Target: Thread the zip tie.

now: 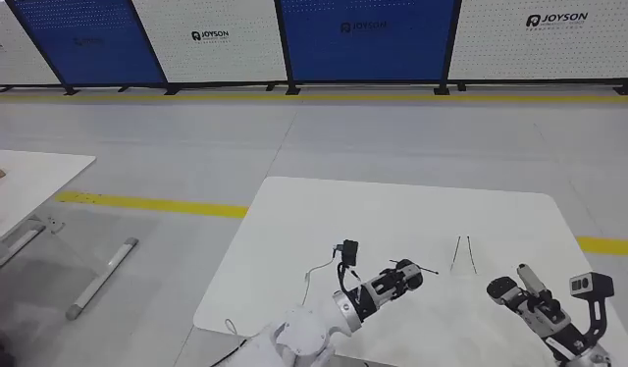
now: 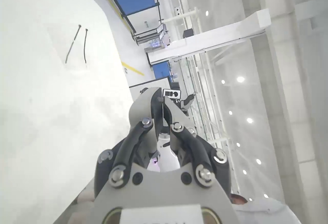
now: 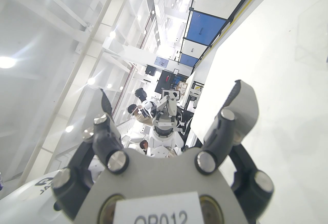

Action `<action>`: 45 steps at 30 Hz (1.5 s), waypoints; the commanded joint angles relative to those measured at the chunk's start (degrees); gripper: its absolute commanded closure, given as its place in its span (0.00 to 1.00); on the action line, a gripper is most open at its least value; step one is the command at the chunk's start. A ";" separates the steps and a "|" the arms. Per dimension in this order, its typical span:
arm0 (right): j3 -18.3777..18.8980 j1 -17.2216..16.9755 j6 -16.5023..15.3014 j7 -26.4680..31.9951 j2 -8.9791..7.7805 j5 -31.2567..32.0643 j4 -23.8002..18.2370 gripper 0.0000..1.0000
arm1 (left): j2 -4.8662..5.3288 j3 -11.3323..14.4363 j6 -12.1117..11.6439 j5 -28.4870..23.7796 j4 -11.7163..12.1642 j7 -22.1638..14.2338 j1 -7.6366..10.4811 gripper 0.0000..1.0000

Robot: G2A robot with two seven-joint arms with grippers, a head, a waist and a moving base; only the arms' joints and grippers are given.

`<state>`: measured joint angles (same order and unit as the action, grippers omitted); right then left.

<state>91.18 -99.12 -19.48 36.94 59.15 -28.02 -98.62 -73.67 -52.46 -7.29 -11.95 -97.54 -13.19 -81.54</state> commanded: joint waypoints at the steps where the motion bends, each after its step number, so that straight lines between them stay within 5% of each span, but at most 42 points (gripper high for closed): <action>1: 0.00 0.00 0.00 0.00 0.00 0.00 0.00 0.00 | 0.01 -0.03 -0.03 -0.06 -0.01 0.17 0.00 1.00; 11: 0.00 0.00 0.00 0.00 0.00 0.00 0.00 0.00 | 0.10 -0.31 0.30 1.31 0.29 0.94 0.10 1.00; 20: 0.00 0.00 0.00 0.00 0.00 0.00 0.00 0.00 | 1.08 -3.90 -2.07 1.71 1.64 -0.30 -2.02 1.00; 33: 1.03 0.40 0.84 -0.39 -0.13 3.48 -1.08 0.00 | 1.09 -3.97 -2.31 1.26 1.61 -0.48 -2.16 1.00; 40: 5.08 2.23 11.69 -0.81 -1.03 14.52 -5.69 0.00 | 1.09 -3.97 -2.31 1.26 1.61 -0.48 -2.16 1.00; 45: 3.39 7.05 20.76 3.21 -1.55 21.23 -7.58 0.00 | 1.09 -3.97 -2.31 1.26 1.61 -0.48 -2.16 1.00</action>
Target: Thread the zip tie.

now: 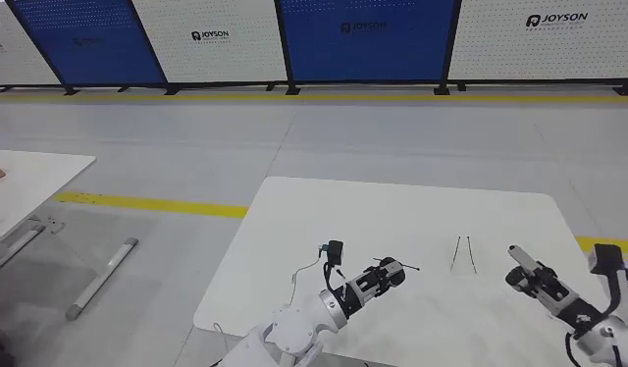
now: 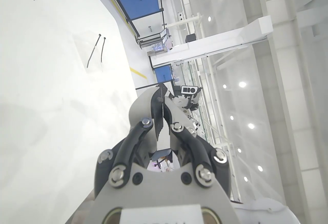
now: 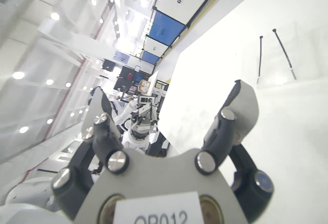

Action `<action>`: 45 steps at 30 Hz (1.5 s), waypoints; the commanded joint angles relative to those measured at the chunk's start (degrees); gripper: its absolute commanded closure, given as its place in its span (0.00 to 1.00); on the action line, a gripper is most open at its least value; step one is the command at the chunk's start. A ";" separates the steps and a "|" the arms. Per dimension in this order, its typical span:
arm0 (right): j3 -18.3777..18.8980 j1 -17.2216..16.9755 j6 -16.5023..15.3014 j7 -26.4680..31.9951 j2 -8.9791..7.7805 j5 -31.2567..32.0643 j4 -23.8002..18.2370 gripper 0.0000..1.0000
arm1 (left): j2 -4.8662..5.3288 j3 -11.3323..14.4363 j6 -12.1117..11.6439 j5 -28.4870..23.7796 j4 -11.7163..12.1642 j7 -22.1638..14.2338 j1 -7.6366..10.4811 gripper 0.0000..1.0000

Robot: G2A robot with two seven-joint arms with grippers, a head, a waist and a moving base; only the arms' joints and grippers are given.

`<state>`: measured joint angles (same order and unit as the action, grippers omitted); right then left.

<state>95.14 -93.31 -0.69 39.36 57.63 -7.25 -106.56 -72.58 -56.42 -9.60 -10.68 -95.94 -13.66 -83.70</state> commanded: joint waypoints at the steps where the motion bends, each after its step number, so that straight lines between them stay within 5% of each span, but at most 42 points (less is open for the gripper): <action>1: -2.20 3.45 5.33 2.71 -0.12 1.89 1.16 0.00 | 0.00 0.00 0.00 0.00 0.00 0.00 0.00 1.00; 3: -3.84 5.83 7.11 4.49 -0.15 2.68 1.81 0.00 | 0.00 0.00 0.00 0.00 0.00 0.00 0.00 1.00; 17: -3.95 5.87 6.81 4.52 -0.17 3.24 1.37 0.00 | 0.00 0.00 0.00 0.00 0.00 0.00 0.00 1.00; 19: -3.96 7.04 5.82 10.53 -0.67 5.41 -0.22 0.00 | 0.00 0.00 0.00 0.00 0.00 0.00 0.00 1.00; 23: -3.36 10.34 9.49 14.88 -1.49 12.81 -2.27 0.00 | 0.00 0.00 0.00 0.00 0.00 0.00 0.00 1.00; 30: -11.44 22.54 14.64 27.21 -2.08 20.75 1.85 0.00 | 0.00 0.00 0.00 0.00 0.00 0.00 0.00 1.00; 36: -20.27 30.80 17.64 28.86 -1.27 24.32 9.61 0.00 | 0.00 0.00 0.00 0.00 0.00 0.00 0.00 1.00; 39: -23.60 32.79 16.59 31.96 -1.02 25.12 12.53 0.00 | 0.00 0.00 0.00 0.00 0.00 0.00 0.00 1.00; 45: -23.60 32.79 16.59 31.96 -1.02 25.12 12.53 0.00 | 0.00 0.00 0.00 0.00 0.00 0.00 0.00 1.00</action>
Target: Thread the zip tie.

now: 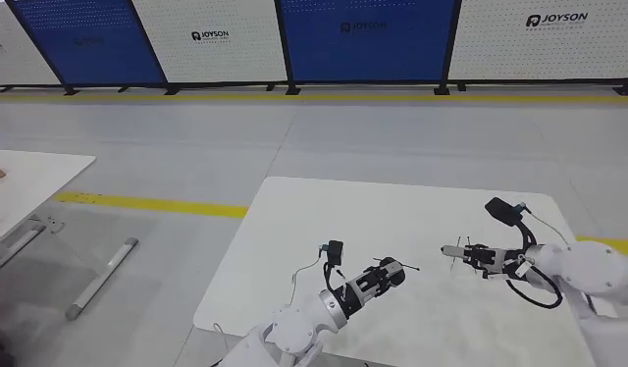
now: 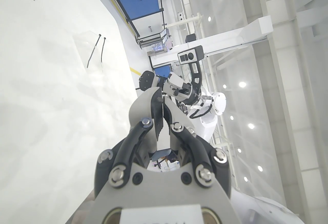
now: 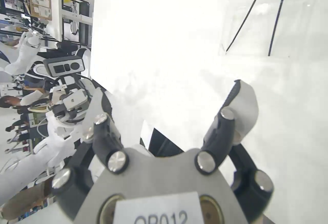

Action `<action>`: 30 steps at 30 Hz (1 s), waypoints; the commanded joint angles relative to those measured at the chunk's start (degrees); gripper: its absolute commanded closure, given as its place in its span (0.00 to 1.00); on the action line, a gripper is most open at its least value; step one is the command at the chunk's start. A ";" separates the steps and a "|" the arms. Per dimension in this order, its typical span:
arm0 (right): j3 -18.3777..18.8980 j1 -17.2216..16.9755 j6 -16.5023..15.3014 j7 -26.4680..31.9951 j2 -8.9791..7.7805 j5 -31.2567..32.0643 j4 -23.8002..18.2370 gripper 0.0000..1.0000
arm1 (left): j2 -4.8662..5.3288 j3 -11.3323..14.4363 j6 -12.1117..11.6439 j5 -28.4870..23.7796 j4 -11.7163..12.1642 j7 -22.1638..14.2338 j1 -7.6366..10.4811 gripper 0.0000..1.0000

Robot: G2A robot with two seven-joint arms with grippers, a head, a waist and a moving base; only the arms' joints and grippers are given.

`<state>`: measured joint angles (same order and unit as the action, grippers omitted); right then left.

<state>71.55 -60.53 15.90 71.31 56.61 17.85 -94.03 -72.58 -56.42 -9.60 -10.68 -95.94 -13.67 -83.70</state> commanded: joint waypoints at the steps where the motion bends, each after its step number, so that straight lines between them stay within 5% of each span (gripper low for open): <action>1: -0.01 0.00 0.00 0.01 0.00 0.02 0.00 0.00 | 0.00 0.00 0.00 0.00 0.00 0.00 0.00 1.00; 11: -0.17 -1.24 0.00 -2.50 -0.27 3.62 -1.05 0.00 | 0.00 0.00 0.00 0.00 0.00 0.00 0.00 1.00; 16: -0.98 1.35 1.10 0.55 -0.63 8.48 -0.86 0.00 | 0.00 0.00 0.00 0.00 0.00 0.00 0.00 1.00; 24: -9.86 11.33 -5.14 8.33 0.73 10.29 10.53 0.00 | 0.00 0.00 0.00 0.00 0.00 0.00 0.00 1.00; 30: -11.44 13.43 -3.93 7.51 1.26 10.82 12.90 0.00 | 0.00 0.00 0.00 0.00 0.00 0.00 0.00 1.00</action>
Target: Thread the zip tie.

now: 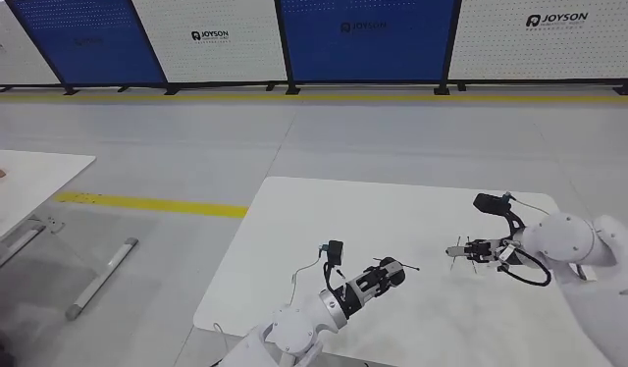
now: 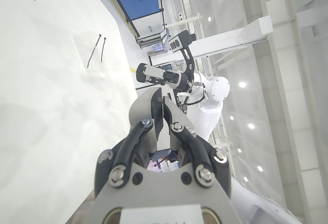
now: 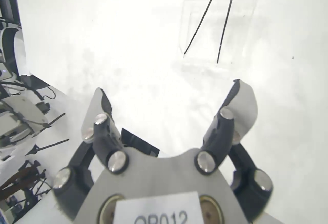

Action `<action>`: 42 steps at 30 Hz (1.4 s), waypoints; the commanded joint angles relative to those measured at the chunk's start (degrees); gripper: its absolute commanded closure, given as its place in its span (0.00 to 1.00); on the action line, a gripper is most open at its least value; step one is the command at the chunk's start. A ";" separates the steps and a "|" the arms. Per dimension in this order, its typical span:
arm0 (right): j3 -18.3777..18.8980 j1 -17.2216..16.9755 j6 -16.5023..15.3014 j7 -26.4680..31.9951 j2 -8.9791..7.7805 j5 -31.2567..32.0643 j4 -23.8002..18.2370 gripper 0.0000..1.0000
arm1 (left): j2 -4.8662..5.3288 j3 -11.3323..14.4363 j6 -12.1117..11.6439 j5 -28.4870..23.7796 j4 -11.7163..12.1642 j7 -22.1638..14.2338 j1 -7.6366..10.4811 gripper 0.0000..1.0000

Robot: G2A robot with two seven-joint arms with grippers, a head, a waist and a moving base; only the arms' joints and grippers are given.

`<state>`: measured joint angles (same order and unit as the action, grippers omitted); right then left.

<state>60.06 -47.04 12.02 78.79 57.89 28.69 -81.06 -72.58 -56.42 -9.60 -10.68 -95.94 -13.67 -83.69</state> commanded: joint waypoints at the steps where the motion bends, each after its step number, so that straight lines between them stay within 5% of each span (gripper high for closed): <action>1: 0.05 -0.06 -0.05 0.04 -0.01 -0.02 -0.07 0.00 | 0.00 0.00 0.00 0.00 0.00 0.00 0.00 1.00; 9: 0.11 -0.55 -1.10 -0.92 -0.02 -0.50 0.16 0.00 | 0.00 0.00 0.00 0.00 0.00 0.00 0.00 1.00; 14: -0.71 1.90 1.33 0.85 -0.04 3.24 0.27 0.00 | 0.00 0.00 0.00 0.00 0.00 0.00 0.00 1.00; 21: -10.56 8.37 3.09 0.85 1.24 6.31 7.11 0.00 | 0.00 0.00 0.00 0.00 0.00 0.00 0.00 1.00; 31: -10.56 8.37 3.09 0.85 1.24 6.31 7.11 0.00 | 0.00 0.00 0.00 0.00 0.00 0.00 0.00 1.00; 37: -9.23 6.30 3.21 -6.53 1.32 5.68 6.03 0.00 | 0.00 0.00 0.00 0.00 0.00 0.00 0.00 1.00; 42: -10.32 7.63 1.63 -6.33 2.19 3.90 8.44 0.00 | 0.00 0.00 0.00 0.00 0.00 0.00 0.00 1.00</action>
<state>50.18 -39.95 13.96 71.75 59.84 33.01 -73.45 -72.58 -56.42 -9.60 -10.68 -95.94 -13.67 -83.70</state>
